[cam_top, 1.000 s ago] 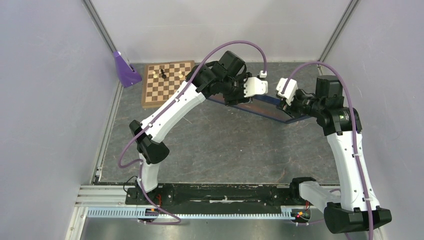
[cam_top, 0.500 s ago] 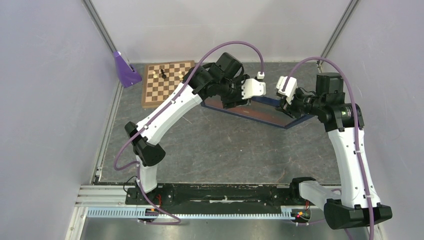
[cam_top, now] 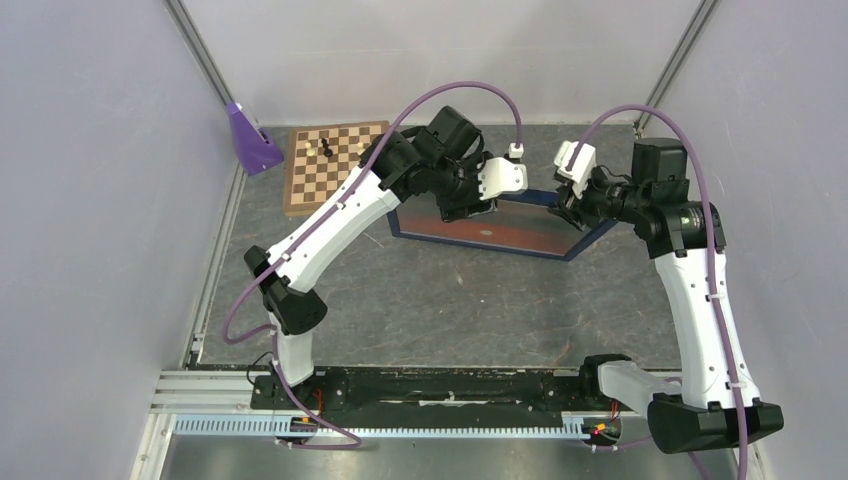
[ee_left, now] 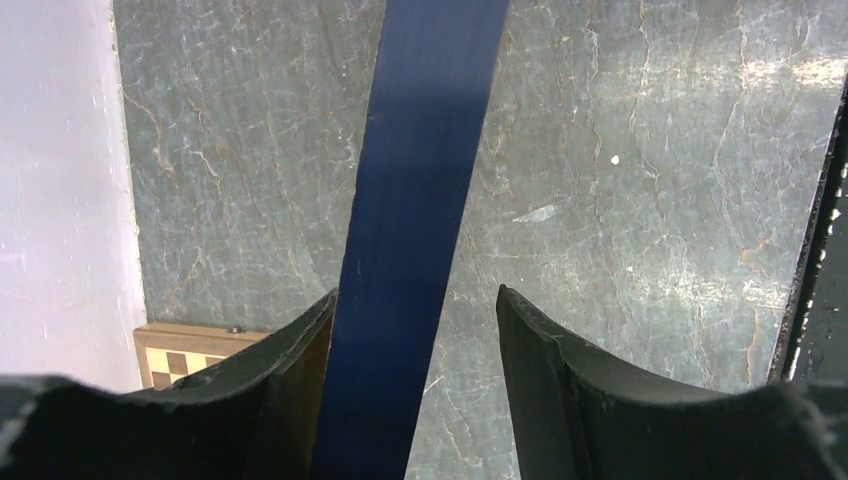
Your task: Put the photo into the frame
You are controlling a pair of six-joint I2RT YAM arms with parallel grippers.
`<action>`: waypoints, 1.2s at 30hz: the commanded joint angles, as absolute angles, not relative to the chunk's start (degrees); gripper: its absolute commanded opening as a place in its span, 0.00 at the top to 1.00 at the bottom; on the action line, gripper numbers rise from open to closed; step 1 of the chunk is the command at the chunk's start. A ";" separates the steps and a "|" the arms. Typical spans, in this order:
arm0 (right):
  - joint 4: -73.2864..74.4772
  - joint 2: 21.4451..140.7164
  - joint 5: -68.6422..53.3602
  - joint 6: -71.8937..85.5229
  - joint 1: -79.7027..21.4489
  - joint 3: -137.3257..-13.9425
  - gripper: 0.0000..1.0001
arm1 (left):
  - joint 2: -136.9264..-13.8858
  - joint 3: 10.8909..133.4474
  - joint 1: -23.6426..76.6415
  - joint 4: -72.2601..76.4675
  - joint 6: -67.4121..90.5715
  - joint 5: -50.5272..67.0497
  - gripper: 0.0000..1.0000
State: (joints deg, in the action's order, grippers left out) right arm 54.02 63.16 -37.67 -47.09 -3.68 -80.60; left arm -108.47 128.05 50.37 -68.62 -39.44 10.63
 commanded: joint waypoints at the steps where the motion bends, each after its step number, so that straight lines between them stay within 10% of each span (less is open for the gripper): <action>1: 45.18 63.60 -34.54 -44.33 -3.71 -83.13 0.59 | -105.47 128.76 51.72 -68.65 -36.61 13.52 0.98; 26: 51.55 70.27 -34.70 -50.36 -13.71 -85.78 0.22 | -102.35 120.77 51.76 -63.59 -38.58 13.05 0.98; 36: 50.60 70.92 -35.45 -50.62 -14.77 -83.63 0.71 | -100.28 116.99 51.68 -60.95 -38.74 11.61 0.98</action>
